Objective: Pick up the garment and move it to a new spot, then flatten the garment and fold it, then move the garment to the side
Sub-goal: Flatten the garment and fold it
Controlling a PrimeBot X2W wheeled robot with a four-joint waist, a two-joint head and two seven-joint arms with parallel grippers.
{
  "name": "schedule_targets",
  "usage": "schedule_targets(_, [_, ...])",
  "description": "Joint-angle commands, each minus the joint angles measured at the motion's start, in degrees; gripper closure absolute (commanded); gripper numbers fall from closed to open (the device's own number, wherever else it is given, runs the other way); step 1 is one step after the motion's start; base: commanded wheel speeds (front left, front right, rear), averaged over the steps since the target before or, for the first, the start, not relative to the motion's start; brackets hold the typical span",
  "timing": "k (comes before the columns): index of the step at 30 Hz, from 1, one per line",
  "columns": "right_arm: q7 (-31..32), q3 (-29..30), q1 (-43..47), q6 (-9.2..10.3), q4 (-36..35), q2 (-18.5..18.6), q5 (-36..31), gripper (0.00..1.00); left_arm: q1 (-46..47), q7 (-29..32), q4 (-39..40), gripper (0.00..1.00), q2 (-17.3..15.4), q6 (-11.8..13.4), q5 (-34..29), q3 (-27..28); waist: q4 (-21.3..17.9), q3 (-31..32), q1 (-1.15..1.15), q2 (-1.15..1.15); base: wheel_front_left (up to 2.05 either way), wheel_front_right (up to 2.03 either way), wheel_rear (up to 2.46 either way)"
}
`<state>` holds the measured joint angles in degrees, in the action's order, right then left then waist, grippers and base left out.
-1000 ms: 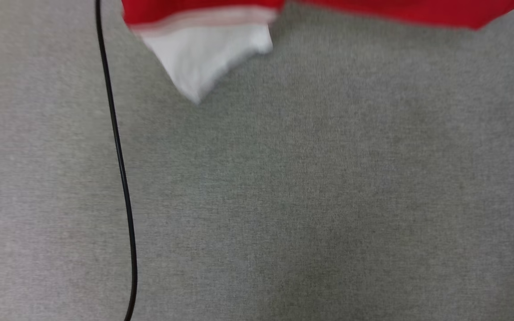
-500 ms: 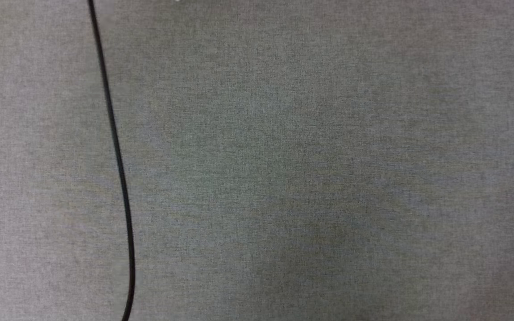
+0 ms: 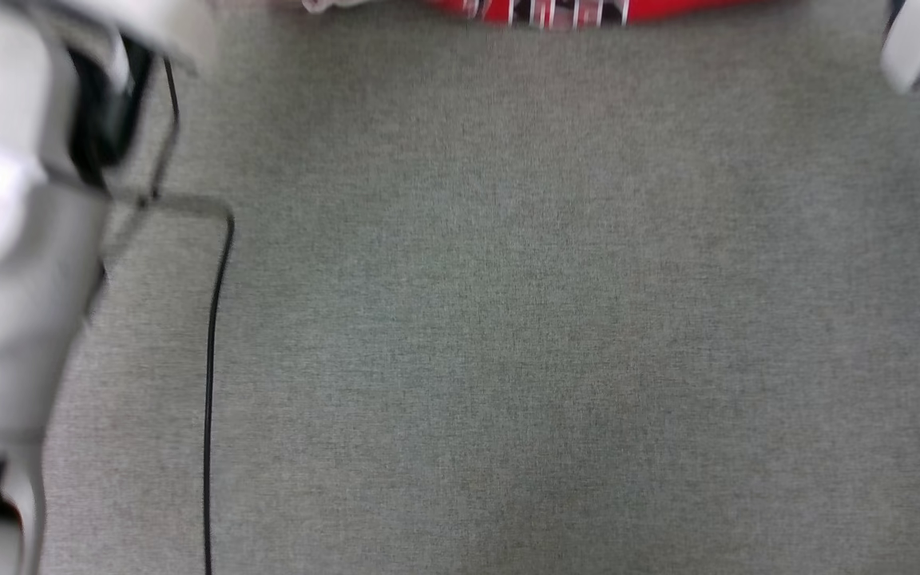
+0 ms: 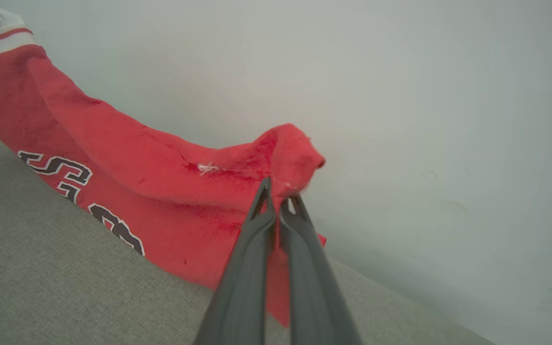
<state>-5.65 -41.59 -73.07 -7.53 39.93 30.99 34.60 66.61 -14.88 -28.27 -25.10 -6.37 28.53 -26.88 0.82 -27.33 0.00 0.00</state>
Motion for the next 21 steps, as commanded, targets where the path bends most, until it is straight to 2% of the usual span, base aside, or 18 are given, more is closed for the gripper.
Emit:
schedule_targets(1, [-0.7, -0.6, 2.4, 0.09, -0.8, 0.4, 1.3, 1.0, -3.6, -0.3, 1.3, 1.0, -0.4, 0.6, 0.5, 0.2, 0.1, 1.8, 0.0, 0.0, 0.0, 0.0, 0.0])
schedule_targets(14, [-1.7, -5.7, 27.2, 0.09, -6.8, 6.1, 8.4, 1.0, -39.8, -0.4, 12.9, 1.0, -1.5, 6.8, 4.7, 0.5, 1.6, 13.2, 0.0, 0.0, 0.0, 0.0, 0.0])
schedule_targets(21, [-1.9, -5.7, 39.7, 0.09, -9.1, 8.6, 10.3, 1.0, -55.4, -0.3, 17.1, 1.0, -1.7, 9.6, 7.6, 0.1, 2.5, 19.5, 0.0, 0.0, 0.0, 0.0, 0.0])
